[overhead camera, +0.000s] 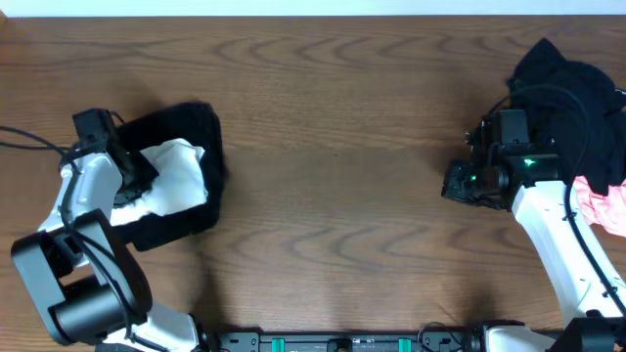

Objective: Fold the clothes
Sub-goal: 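Press and tuck the shirt into the container with the left gripper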

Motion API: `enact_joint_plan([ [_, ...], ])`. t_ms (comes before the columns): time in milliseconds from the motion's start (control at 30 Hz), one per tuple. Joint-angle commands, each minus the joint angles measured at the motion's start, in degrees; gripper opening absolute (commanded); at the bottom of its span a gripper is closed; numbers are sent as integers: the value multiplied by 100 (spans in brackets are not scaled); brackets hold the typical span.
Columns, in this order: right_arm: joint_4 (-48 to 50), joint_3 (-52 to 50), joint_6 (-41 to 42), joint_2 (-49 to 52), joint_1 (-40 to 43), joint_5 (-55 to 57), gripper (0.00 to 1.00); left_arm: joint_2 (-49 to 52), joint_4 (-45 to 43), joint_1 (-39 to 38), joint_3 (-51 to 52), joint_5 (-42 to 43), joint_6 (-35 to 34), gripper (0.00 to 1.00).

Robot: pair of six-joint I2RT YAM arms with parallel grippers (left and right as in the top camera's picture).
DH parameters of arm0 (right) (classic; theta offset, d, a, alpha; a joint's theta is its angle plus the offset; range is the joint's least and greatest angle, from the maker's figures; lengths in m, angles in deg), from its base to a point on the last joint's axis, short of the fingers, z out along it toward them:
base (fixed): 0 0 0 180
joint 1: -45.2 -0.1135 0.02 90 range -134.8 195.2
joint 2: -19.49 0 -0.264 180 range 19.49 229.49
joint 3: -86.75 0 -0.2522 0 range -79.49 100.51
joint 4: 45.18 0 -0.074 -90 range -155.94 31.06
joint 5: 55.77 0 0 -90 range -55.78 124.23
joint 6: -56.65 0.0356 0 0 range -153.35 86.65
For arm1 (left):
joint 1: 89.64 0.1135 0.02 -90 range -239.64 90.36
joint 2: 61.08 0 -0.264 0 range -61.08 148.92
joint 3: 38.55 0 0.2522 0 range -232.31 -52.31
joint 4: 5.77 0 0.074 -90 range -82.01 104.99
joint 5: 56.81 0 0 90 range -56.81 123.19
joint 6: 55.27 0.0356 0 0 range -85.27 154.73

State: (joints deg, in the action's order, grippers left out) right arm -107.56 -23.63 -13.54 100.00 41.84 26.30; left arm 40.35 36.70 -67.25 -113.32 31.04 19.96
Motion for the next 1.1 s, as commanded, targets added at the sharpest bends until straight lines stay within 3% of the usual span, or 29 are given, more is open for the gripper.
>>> enact_joint_plan([
  [0, -31, 31, 240, 9, -48, -4, 2, 721, -474, -15, 155, 15, 654, 6],
  [200, -46, 31, 247, 9, -48, -4, 1, 804, -1126, -50, 155, 22, 1394, 6],
  [400, -92, 31, 245, 7, -48, -4, 1, 796, -986, -57, 151, 20, 1163, 7],
  [433, -94, 31, 245, 7, -48, -4, 1, 758, -903, -57, 133, 20, 1069, 12],
  [467, -101, 31, 245, 7, -48, -4, 1, 704, -813, -57, 105, 17, 984, 24],
  [567, -107, 31, 245, 7, -48, -4, 1, 361, -328, -63, -114, 20, 953, 34],
  [633, -105, 31, 245, 7, -48, -4, 1, -66, 212, -61, -380, 20, 951, 46],
  [733, -76, 31, 247, 7, -48, -4, 1, -761, 911, -61, -767, 20, 850, 71],
  [933, 46, 31, 232, 7, -46, 0, 1, -2361, 1650, -61, -1261, 177, 785, 86],
  [1067, 299, 33, -304, 4, -46, -2, 5, -3423, 1858, -61, -1335, 632, 789, 88],
])
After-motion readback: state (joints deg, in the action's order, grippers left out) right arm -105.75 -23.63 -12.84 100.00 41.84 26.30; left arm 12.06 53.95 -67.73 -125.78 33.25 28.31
